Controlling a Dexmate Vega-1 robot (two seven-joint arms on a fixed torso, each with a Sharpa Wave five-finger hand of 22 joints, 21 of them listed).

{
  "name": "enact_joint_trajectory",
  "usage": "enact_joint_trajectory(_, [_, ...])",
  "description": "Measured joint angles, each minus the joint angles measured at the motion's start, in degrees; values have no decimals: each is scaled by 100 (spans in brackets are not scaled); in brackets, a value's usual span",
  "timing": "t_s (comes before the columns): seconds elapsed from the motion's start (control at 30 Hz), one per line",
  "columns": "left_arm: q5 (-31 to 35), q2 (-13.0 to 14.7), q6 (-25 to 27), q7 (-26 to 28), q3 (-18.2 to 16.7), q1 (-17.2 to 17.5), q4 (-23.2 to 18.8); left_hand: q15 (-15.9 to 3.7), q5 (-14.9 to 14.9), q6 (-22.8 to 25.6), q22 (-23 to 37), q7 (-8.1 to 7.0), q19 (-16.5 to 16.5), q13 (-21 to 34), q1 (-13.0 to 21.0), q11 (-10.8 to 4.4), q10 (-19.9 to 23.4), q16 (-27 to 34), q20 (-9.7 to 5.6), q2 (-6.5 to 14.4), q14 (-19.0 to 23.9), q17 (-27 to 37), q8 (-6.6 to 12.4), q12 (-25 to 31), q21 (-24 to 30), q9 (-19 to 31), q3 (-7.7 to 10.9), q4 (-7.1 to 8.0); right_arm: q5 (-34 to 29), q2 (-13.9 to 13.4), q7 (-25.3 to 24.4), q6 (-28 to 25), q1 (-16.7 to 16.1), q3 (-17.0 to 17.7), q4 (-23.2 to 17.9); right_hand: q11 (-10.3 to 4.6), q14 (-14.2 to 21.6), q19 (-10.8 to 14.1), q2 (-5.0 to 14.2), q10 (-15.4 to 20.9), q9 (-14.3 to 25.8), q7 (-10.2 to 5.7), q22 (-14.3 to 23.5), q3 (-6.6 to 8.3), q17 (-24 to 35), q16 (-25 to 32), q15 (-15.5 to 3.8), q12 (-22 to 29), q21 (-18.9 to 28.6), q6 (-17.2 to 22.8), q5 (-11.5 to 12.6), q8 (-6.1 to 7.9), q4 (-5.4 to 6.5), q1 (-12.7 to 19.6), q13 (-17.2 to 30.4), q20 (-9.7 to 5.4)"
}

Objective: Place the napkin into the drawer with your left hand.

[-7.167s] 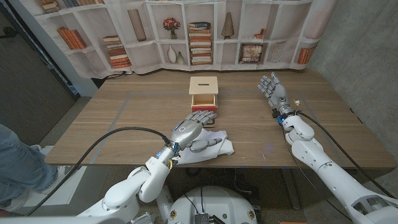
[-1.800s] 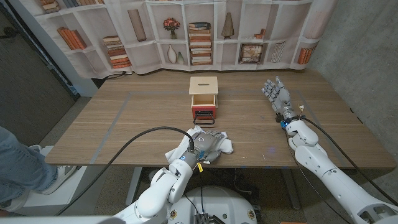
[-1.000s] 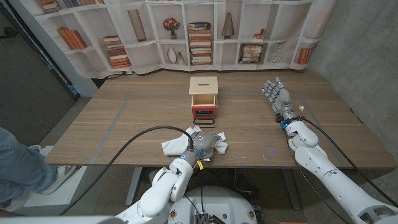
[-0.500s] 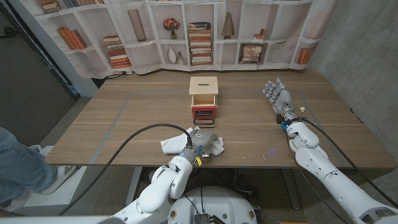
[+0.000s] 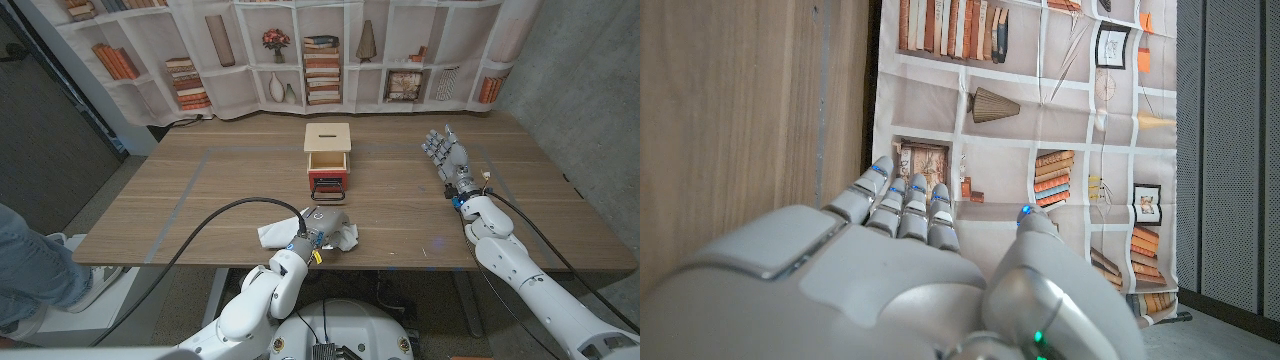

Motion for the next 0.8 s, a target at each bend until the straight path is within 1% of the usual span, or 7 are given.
enact_joint_trajectory(0.17, [-47, 26, 27, 27, -13, 6, -49, 0, 0, 0, 1, 0, -14, 45, 8, 0, 0, 3, -15, 8, 1, 39, 1, 0, 10, 56, -23, 21, 0, 0, 12, 0, 5, -5, 5, 0, 0, 0, 0, 0, 0, 0, 0, 0, 0, 0, 0, 0, 0, 0, 0, 0, 0, 0, 0, 0])
enact_joint_trajectory(0.3, [-76, 46, 54, 22, -19, 9, -102, -11, -1, 0, -7, 0, 4, 73, 8, 8, 8, 3, -33, 8, 10, 77, 56, 0, 44, 84, -25, 24, 2, 0, 13, 0, 5, -5, 5, 0, 0, 0, 0, 0, 0, 0, 0, 0, 0, 0, 0, 0, 0, 0, 0, 0, 0, 0, 0, 0])
enact_joint_trajectory(0.33, [-79, 56, 62, 17, -21, 9, -119, -19, -1, 0, -10, 0, 110, 74, 8, 8, 8, 3, -142, 8, 20, 82, 63, 0, 44, 97, -40, 39, 3, 0, 14, 2, 2, -5, 4, 0, 0, 0, 0, 0, 0, 0, 0, 0, 0, 0, 0, 0, 0, 0, 0, 0, 0, 0, 0, 0])
enact_joint_trajectory(0.37, [-80, 64, 74, 12, -24, 9, -135, -19, -1, 0, -10, 0, 142, 79, 8, 8, 8, 3, -209, 8, 20, 92, 63, 0, 44, 107, -47, 45, 3, 0, 16, 4, -2, -5, 3, 0, 0, 0, 0, 0, 0, 0, 0, 0, 0, 0, 0, 0, 0, 0, 0, 0, 0, 0, 0, 0])
enact_joint_trajectory(0.4, [-80, 64, 74, 12, -24, 9, -135, -19, -2, 0, -10, 0, 154, 95, 8, 8, 8, 4, -222, 8, 20, 95, 63, 0, 44, 111, -47, 45, 3, 0, 16, 4, -2, -5, 3, 0, 0, 0, 0, 0, 0, 0, 0, 0, 0, 0, 0, 0, 0, 0, 0, 0, 0, 0, 0, 0])
enact_joint_trajectory(0.67, [-30, 101, 134, -27, -43, 3, -250, -19, -5, -2, -9, 2, 161, 150, 15, 9, 8, 3, -228, 14, 20, 160, 128, 0, 128, 188, -65, 62, 6, -8, 23, 23, -50, -1, -37, -1, 0, 0, 0, -1, 0, 0, 0, 21, 0, 0, 0, 0, 0, 0, 0, 0, -20, 0, 0, 0])
enact_joint_trajectory(0.8, [11, 106, 155, -29, -57, 9, -291, -19, -5, -22, -9, 22, 161, 173, 14, 10, 8, 1, -228, 14, 20, 191, 129, 0, 132, 216, -70, 67, 6, -20, 23, 31, -69, 5, -61, -1, 0, 0, 0, -1, 0, 0, 0, 26, 0, 0, 0, 0, 0, 0, 0, 0, -25, 0, 0, 0])
